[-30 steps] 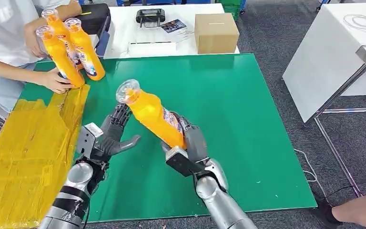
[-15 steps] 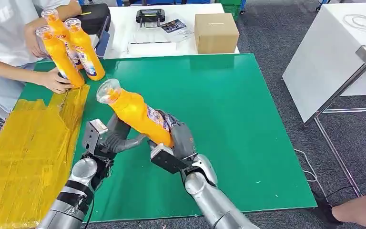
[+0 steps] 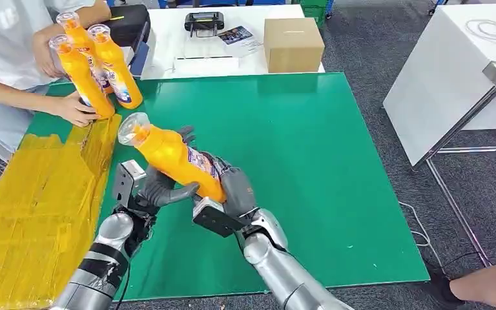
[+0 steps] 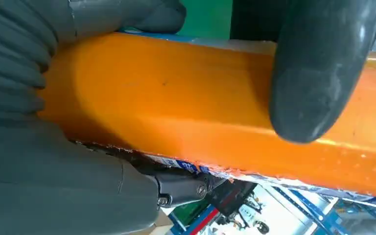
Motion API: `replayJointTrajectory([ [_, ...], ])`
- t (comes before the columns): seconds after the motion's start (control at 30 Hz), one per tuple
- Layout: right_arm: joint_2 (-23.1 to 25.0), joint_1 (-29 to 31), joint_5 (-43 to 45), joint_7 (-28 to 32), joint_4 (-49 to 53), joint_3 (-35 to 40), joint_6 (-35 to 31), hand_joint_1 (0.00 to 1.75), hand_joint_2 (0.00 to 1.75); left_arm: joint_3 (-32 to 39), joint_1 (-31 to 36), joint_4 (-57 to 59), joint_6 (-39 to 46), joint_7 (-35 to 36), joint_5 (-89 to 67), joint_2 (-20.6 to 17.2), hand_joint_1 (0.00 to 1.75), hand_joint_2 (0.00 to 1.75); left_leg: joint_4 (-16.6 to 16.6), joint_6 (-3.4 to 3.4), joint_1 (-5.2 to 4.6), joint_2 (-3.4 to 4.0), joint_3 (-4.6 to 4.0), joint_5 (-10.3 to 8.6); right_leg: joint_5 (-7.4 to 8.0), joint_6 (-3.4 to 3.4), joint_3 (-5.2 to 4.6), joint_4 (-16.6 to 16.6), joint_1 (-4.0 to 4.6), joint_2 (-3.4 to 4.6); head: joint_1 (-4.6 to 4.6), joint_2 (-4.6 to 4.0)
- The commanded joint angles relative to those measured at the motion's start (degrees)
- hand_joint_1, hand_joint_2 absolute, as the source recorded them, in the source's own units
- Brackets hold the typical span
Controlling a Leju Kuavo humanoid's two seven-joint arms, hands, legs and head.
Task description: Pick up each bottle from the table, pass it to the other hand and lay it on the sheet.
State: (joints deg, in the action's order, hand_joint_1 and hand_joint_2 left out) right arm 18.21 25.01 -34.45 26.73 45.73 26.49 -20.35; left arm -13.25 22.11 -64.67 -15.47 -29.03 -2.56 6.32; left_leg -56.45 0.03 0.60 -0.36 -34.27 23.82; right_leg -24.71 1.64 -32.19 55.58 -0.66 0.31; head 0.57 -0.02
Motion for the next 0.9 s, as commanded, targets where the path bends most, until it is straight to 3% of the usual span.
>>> replayJointTrajectory([
  [0.03,-0.5,3.3,-0.1,-0.1,-5.7,2.4,0.4,1.75,1.75,-1.4,2.9,3.8,0.0,0.2,0.2,-0.1,0.0,1.75,0.0,0.02,0.03,-0.03,0.2,0.08,-0.08,-0.04,0.26,0.0,0.05,-0.09,-0.02,0.0],
  [0.5,0.9,5.2,-0.6,-1.1,-12.4,5.9,1.5,1.75,1.75,-0.8,2.8,2.0,0.2,0.5,3.6,1.0,0.05,1.75,0.0,0.01,0.03,-0.05,0.12,0.04,-0.05,-0.03,0.15,0.0,0.04,-0.09,0.0,0.0],
  [0.53,0.8,5.2,-0.6,-1.1,-12.3,5.9,1.3,1.75,1.75,-0.8,2.8,2.1,0.3,0.5,3.7,1.0,0.45,1.75,0.0,0.01,0.02,-0.07,0.11,0.03,-0.05,-0.02,0.14,0.0,0.03,-0.11,-0.02,0.0],
  [0.57,0.7,5.1,-0.5,-1.0,-12.2,5.9,1.1,1.75,1.75,-0.8,2.8,2.2,0.5,0.5,3.8,1.0,1.75,1.75,0.0,0.03,0.07,-0.11,0.35,0.16,-0.18,-0.06,0.44,-0.1,0.09,-0.19,-0.02,0.0],
  [0.9,0.1,4.3,0.0,-0.7,-8.7,5.6,-0.4,1.75,1.75,-0.5,3.1,2.5,1.1,0.1,3.8,1.0,1.75,1.75,0.0,0.02,0.06,-0.11,0.24,0.11,-0.14,-0.06,0.32,0.0,0.08,-0.19,-0.02,0.0],
])
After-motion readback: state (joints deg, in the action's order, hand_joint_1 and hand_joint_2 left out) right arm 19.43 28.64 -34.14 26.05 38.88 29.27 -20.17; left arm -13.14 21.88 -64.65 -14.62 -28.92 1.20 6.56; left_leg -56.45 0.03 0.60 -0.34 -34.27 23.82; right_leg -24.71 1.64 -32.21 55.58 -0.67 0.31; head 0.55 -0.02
